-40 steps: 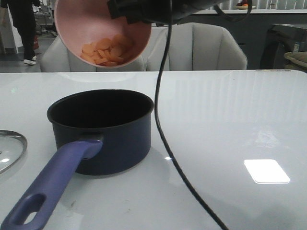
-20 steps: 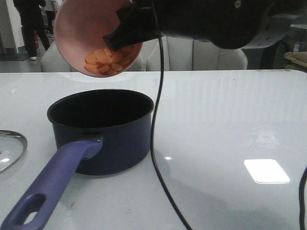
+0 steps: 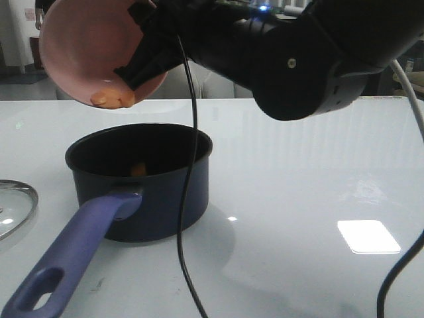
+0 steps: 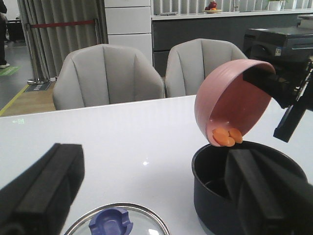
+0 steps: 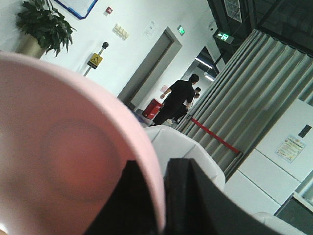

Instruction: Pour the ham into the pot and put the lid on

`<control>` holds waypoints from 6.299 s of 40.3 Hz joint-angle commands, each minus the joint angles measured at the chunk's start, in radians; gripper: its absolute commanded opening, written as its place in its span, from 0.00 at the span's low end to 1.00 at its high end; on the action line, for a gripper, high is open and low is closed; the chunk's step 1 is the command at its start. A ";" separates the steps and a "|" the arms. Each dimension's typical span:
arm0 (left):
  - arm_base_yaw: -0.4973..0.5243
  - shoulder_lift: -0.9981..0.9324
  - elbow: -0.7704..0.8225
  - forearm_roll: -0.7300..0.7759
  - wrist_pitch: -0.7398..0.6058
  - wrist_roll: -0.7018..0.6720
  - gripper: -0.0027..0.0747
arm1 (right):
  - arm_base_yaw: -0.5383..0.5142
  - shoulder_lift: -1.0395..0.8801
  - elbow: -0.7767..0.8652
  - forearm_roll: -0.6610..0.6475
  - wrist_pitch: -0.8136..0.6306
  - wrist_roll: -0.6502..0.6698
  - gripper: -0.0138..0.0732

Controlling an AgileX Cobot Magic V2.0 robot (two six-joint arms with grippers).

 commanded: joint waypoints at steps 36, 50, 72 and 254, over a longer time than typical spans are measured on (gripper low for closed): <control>-0.005 0.011 -0.027 -0.009 -0.076 0.000 0.85 | -0.025 -0.099 -0.046 0.021 -0.198 -0.150 0.32; -0.005 0.011 -0.027 -0.009 -0.076 0.000 0.85 | -0.008 -0.118 -0.060 0.025 -0.198 -0.130 0.32; -0.005 0.011 -0.027 -0.009 -0.076 0.000 0.85 | -0.010 -0.141 -0.126 0.004 -0.198 -0.116 0.32; -0.005 0.011 -0.027 -0.009 -0.058 0.000 0.85 | -0.492 -1.288 0.461 0.044 1.252 0.536 0.63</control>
